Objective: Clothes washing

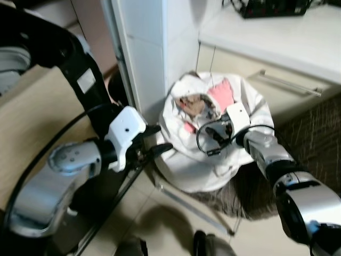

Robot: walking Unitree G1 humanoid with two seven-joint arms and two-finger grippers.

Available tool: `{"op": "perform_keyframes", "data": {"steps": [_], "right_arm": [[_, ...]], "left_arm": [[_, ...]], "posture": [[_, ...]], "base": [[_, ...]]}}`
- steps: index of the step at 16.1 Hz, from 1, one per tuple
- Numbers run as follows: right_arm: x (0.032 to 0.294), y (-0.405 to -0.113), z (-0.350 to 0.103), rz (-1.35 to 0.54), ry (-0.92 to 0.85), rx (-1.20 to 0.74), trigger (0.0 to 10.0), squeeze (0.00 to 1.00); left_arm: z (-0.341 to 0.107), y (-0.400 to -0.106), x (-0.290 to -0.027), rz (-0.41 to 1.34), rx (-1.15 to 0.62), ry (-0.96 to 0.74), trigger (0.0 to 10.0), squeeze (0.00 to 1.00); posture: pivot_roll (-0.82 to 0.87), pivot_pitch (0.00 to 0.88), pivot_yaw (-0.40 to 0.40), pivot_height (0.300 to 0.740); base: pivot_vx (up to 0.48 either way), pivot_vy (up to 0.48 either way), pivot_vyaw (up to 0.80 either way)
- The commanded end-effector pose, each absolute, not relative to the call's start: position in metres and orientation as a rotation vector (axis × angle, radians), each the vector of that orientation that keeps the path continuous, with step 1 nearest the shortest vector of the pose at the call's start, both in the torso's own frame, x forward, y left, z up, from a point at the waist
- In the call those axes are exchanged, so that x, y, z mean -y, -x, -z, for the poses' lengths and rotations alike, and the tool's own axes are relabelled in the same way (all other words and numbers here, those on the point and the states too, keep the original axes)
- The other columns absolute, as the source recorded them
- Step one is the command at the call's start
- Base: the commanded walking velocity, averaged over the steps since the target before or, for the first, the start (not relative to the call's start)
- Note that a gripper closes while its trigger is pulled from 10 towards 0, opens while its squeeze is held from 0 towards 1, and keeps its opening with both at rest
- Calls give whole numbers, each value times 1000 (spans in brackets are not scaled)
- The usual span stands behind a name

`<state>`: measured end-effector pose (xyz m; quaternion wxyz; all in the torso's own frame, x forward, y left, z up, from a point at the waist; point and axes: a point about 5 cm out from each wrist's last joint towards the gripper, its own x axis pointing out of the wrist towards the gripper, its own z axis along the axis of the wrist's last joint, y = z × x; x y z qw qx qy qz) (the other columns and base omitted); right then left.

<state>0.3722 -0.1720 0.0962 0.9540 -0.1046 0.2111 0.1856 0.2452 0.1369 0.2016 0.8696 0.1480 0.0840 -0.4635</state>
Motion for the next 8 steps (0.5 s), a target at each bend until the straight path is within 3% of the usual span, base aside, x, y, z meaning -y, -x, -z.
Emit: {"op": "perform_keyframes", "data": {"steps": [1, 5, 7, 8], "right_arm": [[169, -373, -96, -378, 177, -439, 10000, 0], [169, -373, -92, -333, 333, -441, 10000, 0], [172, -375, -97, -275, 284, -421, 0, 0], [172, -376, -98, -270, 275, -416, 0, 0]], "left_arm": [[-206, -238, -137, 1008, -184, -305, 10000, 0], [-208, -234, -141, 975, -181, -304, 10000, 0], [-209, -231, -138, 995, -193, -308, 10000, 0], [-209, -231, -138, 999, -193, -306, 10000, 0]], "posture": [[209, 266, 42, 740], [246, 289, 43, 740], [243, 283, 45, 740], [238, 283, 45, 740]], "base": [[0, 0, 0], [0, 0, 0], [0, 0, 0], [0, 0, 0]]}}
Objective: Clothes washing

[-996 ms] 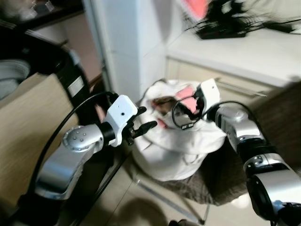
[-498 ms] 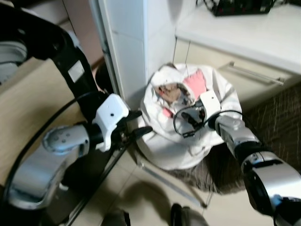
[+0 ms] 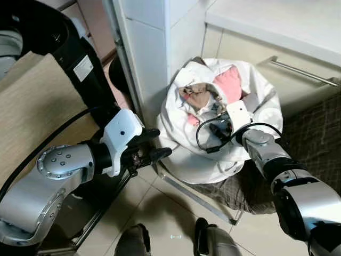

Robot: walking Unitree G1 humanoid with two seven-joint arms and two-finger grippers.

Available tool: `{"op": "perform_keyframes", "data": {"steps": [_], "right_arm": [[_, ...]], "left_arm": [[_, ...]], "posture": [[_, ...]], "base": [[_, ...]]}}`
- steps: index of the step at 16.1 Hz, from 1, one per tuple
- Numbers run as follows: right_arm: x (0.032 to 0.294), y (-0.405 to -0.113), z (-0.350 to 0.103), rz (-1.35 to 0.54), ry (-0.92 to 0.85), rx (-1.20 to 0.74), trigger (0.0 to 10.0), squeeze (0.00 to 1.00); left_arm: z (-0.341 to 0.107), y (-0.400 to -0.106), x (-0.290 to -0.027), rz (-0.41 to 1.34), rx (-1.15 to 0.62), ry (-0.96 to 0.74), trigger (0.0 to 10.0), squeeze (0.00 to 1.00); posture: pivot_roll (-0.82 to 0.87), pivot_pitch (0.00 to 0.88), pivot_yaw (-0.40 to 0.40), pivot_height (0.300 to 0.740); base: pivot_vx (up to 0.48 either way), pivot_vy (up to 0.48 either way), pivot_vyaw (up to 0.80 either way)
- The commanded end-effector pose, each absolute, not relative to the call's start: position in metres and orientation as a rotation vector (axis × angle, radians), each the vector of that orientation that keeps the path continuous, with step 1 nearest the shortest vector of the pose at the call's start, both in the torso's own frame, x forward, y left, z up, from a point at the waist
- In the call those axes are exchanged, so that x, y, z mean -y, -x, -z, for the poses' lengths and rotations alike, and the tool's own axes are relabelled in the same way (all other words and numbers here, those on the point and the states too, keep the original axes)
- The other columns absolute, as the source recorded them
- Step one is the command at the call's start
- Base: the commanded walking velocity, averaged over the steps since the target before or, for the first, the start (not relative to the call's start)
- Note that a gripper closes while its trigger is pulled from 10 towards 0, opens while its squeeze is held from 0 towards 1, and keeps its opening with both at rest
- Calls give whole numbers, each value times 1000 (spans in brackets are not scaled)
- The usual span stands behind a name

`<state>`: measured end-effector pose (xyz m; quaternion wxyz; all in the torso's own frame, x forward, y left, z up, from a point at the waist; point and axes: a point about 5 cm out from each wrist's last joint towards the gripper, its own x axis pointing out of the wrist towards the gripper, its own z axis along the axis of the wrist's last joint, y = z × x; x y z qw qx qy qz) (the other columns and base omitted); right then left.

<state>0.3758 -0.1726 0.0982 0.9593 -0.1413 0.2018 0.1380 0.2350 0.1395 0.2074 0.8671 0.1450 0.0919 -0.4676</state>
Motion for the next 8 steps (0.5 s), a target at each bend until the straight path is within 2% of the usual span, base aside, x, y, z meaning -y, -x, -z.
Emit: {"op": "perform_keyframes", "data": {"steps": [1, 8], "right_arm": [[172, -376, -99, -272, 276, -415, 0, 0], [181, -376, -100, -259, 280, -442, 0, 0]], "left_arm": [[-209, -231, -138, 1001, -192, -307, 10000, 0], [-207, -231, -140, 1036, -204, -326, 10000, 0]], "posture": [[233, 276, 45, 740], [239, 259, 60, 740]], "base": [[0, 0, 0], [0, 0, 0]]}}
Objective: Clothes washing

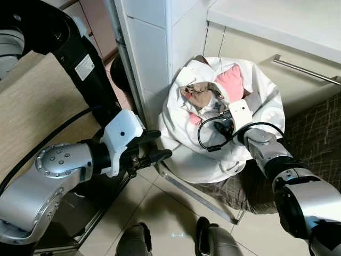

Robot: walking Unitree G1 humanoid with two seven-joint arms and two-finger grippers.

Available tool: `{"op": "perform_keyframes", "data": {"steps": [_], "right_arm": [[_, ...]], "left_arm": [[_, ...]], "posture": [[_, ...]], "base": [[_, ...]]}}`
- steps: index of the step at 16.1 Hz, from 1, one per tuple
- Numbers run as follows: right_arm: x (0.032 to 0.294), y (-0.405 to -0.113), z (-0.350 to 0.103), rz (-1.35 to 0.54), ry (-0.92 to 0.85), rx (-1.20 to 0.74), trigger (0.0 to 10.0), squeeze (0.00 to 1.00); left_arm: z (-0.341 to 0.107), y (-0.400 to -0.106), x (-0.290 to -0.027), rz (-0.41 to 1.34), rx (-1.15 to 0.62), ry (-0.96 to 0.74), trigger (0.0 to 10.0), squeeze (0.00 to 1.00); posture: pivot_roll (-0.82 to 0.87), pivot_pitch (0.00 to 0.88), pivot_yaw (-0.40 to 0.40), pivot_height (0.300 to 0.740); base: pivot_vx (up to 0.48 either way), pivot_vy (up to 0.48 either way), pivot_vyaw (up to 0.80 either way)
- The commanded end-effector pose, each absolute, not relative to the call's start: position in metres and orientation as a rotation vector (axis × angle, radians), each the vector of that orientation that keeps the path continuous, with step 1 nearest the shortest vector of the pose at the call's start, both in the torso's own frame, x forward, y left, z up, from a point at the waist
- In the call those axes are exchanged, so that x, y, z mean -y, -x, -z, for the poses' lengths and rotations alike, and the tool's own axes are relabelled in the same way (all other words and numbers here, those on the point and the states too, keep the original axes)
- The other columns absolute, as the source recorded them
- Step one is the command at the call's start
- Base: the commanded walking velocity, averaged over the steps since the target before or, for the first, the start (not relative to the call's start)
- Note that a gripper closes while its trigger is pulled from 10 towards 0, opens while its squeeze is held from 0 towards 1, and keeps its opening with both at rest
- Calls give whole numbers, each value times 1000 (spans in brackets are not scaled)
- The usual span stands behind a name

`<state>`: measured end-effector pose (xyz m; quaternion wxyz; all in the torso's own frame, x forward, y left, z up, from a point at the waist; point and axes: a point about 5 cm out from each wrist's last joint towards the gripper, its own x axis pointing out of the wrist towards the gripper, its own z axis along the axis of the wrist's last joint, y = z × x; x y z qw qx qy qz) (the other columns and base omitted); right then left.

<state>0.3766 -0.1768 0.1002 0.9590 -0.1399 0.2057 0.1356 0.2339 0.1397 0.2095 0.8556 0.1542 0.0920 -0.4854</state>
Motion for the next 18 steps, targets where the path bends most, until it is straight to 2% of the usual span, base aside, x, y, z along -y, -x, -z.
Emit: {"op": "perform_keyframes", "data": {"steps": [1, 6, 9, 10, 13, 15, 16, 17, 18], "right_arm": [[183, -377, -100, -248, 281, -442, 0, 0], [190, -379, -106, -194, 197, -423, 0, 0], [196, -390, -135, -165, -86, -274, 0, 0], [196, -391, -138, -169, -101, -262, 0, 0], [191, -406, -210, -375, -248, 14, 0, 0], [192, -404, -233, -461, -263, 82, 0, 0], [192, -399, -254, -567, -264, 134, 0, 0], [189, -385, -275, -730, -223, 176, 0, 0], [191, -372, -285, -826, -199, 195, 0, 0]], "left_arm": [[-207, -233, -140, 1037, -204, -330, 10000, 0], [-205, -234, -135, 1066, -190, -340, 10000, 0], [-202, -252, -128, 977, -120, -315, 10000, 0], [-202, -255, -127, 966, -116, -312, 10000, 0], [-206, -284, -115, 857, -30, -234, 10000, 0], [-213, -294, -113, 822, 22, -245, 10000, 0], [-222, -302, -111, 803, 69, -220, 10000, 0], [-236, -309, -106, 797, 133, -154, 10000, 761], [-247, -312, -101, 811, 183, -112, 10000, 1000]], "posture": [[237, 251, 64, 740], [209, 209, 65, 740], [98, 108, 35, 740], [98, 108, 35, 740], [-19, 19, 35, 740], [-50, 0, 38, 740], [-69, 0, 37, 740], [-82, 0, 29, 740], [-87, 0, 21, 740]], "base": [[0, 0, 0], [0, 0, 0], [0, 0, 0], [0, 0, 0], [0, 0, 0], [0, 0, 0], [0, 0, 0], [0, 0, 0], [0, 0, 0]]}}
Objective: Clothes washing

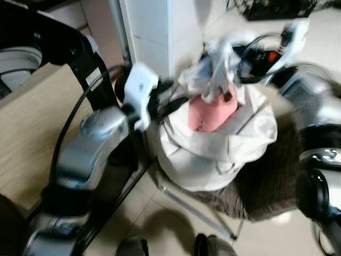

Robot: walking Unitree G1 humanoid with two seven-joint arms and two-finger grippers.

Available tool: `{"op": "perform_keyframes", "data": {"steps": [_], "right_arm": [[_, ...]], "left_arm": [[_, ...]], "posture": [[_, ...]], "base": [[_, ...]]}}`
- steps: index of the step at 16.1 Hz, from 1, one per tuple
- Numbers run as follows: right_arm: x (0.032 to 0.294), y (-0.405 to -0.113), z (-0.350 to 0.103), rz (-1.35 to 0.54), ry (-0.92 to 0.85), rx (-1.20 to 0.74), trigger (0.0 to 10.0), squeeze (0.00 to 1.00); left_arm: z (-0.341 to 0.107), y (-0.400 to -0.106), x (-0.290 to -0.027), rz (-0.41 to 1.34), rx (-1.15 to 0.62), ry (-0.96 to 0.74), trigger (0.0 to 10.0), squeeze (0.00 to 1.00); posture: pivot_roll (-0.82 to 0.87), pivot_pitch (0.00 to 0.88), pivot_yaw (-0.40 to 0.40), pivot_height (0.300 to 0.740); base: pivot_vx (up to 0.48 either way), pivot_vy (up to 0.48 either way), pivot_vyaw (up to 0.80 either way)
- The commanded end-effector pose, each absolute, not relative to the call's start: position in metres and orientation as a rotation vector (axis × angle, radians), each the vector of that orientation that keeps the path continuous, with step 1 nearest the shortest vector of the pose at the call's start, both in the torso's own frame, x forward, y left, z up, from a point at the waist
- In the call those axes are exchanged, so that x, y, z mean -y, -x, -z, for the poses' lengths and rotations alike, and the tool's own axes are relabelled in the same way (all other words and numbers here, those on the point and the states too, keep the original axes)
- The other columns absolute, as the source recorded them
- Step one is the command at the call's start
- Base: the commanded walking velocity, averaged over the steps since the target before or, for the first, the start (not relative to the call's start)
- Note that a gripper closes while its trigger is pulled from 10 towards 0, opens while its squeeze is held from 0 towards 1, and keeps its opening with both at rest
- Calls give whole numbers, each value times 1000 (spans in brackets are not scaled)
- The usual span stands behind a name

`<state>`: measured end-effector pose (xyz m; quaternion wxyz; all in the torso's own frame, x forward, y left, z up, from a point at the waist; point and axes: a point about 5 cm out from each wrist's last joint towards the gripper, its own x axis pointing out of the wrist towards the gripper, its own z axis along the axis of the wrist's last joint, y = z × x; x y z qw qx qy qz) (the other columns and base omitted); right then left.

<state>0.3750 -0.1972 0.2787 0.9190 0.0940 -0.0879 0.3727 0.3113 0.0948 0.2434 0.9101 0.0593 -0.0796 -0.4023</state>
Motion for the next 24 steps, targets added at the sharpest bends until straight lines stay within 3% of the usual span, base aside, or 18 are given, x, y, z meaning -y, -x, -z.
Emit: {"op": "perform_keyframes", "data": {"steps": [1, 4, 8, 9, 10, 12, 13, 14, 24], "right_arm": [[193, -361, -293, -894, -178, 209, 0, 0], [206, -333, -309, -1008, -199, 262, 0, 0], [185, -302, -317, -1113, -173, 261, 0, 0], [182, -302, -317, -1114, -175, 263, 0, 0], [175, -298, -317, -1120, -189, 263, 0, 0], [170, -294, -315, -1120, -204, 254, 0, 0], [169, -293, -314, -1117, -210, 249, 0, 0], [169, -293, -313, -1115, -215, 245, 0, 0], [168, -296, -307, -1081, -244, 224, 0, 0]], "left_arm": [[-256, -315, -97, 822, 220, -104, 10000, 1000], [-269, -322, -81, 890, 271, -81, 10000, 1000], [-274, -322, -59, 966, 301, 40, 10000, 1000], [-273, -317, -55, 1009, 295, 93, 10000, 867], [-266, -304, -47, 1118, 268, 174, 10000, 0], [-258, -294, -41, 1173, 254, 231, 10000, 0], [-255, -291, -40, 1185, 247, 242, 5843, 0], [-253, -292, -42, 1165, 236, 248, 0, 0], [-253, -304, -65, 1016, 254, 224, 0, 0]], "posture": [[-87, 0, 21, 740], [-94, 0, 14, 740], [-105, 0, 19, 740], [-105, 0, 18, 740], [-104, 0, 19, 740], [-101, 0, 19, 740], [-96, 0, 14, 740], [-95, 0, 12, 740], [-77, 0, 7, 740]], "base": [[0, 0, 0], [0, 0, 0], [0, 0, 0], [0, 0, 0], [0, 0, 0], [0, 0, 0], [0, 0, 0], [0, 0, 0], [0, 0, 0]]}}
